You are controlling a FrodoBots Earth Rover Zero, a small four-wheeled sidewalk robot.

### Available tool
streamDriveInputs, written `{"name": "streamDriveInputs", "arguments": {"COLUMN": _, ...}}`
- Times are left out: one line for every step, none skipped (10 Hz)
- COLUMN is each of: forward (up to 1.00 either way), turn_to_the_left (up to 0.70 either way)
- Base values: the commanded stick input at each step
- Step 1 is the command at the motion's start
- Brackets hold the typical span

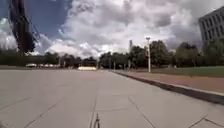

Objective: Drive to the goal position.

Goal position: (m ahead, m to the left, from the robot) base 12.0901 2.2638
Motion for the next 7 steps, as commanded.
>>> {"name": "streamDriveInputs", "arguments": {"forward": 1.00, "turn_to_the_left": 0.00}}
{"name": "streamDriveInputs", "arguments": {"forward": 1.00, "turn_to_the_left": 0.00}}
{"name": "streamDriveInputs", "arguments": {"forward": 1.00, "turn_to_the_left": 0.00}}
{"name": "streamDriveInputs", "arguments": {"forward": 1.00, "turn_to_the_left": 0.00}}
{"name": "streamDriveInputs", "arguments": {"forward": 1.00, "turn_to_the_left": 0.00}}
{"name": "streamDriveInputs", "arguments": {"forward": 1.00, "turn_to_the_left": 0.00}}
{"name": "streamDriveInputs", "arguments": {"forward": 1.00, "turn_to_the_left": 0.00}}
